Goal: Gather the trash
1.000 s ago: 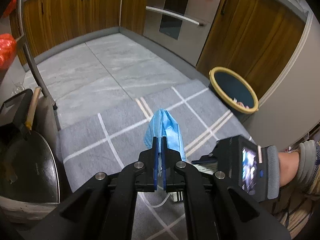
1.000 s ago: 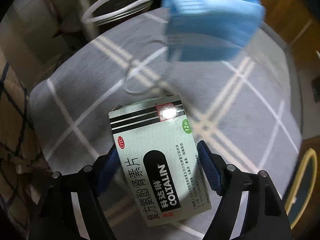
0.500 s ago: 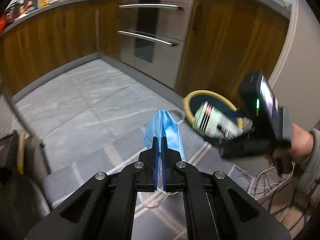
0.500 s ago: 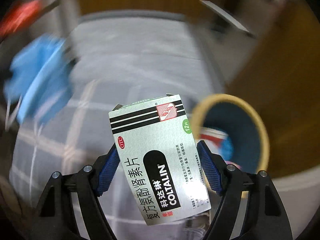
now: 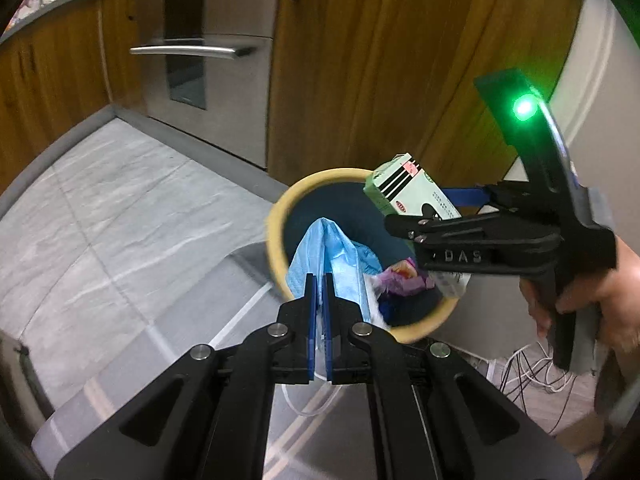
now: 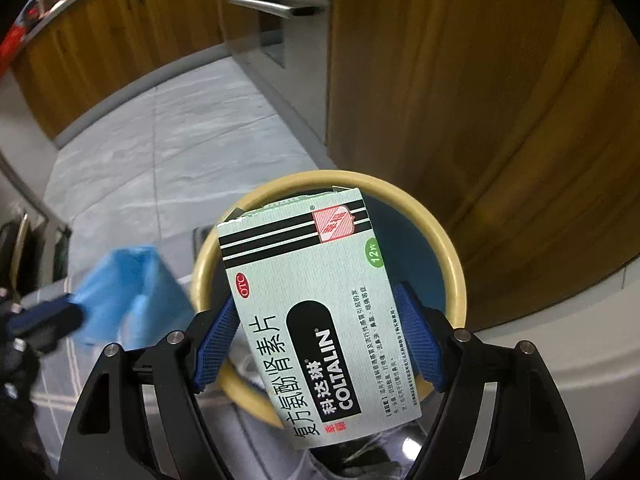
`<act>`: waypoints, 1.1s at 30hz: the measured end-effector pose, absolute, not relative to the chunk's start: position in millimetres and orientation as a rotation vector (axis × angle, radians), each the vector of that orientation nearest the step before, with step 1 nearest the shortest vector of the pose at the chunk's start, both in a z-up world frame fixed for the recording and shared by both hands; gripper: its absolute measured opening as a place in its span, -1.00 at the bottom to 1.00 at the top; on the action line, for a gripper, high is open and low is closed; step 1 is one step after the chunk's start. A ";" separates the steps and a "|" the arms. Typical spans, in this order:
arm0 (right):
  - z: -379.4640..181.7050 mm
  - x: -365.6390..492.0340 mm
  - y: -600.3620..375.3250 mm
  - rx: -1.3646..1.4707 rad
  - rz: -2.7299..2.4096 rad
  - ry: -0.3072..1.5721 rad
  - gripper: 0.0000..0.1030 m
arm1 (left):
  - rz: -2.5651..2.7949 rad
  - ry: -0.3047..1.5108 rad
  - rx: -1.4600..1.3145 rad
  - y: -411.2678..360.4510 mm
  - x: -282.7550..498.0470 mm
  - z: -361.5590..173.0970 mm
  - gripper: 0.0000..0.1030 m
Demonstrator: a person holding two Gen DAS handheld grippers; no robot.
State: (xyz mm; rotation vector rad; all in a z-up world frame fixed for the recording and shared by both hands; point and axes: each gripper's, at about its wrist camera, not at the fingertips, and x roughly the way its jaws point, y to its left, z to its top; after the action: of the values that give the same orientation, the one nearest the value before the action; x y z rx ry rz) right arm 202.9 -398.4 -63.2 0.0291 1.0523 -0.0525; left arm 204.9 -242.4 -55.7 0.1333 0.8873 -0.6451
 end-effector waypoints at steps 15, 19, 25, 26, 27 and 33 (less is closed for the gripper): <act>-49.2 197.6 -412.0 0.031 -0.118 1.021 0.72 | -0.645 0.868 0.147 -250.5 202.6 -58.7 0.03; -35.6 174.6 -400.7 -0.007 -0.082 1.004 0.72 | -0.625 0.861 0.135 -227.7 179.9 -46.9 0.12; -11.3 130.6 -386.9 0.018 -0.044 0.993 0.75 | -0.599 0.844 0.099 -191.5 134.0 -25.4 0.61; -6.2 120.8 -384.9 0.030 -0.037 0.983 0.79 | -0.589 0.832 0.094 -184.9 123.1 -20.7 0.76; -0.7 107.6 -382.0 0.042 -0.032 0.970 0.79 | -0.584 0.823 0.092 -180.9 115.6 -18.2 0.82; 13.3 48.3 -368.4 0.103 -0.046 0.942 0.87 | -0.553 0.774 0.114 -165.2 72.5 -7.1 0.89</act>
State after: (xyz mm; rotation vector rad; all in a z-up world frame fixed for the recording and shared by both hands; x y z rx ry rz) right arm 48.3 -368.4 13.3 0.1026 0.9424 -0.0457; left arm 72.5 -165.2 -7.1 0.1137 0.7741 -0.5527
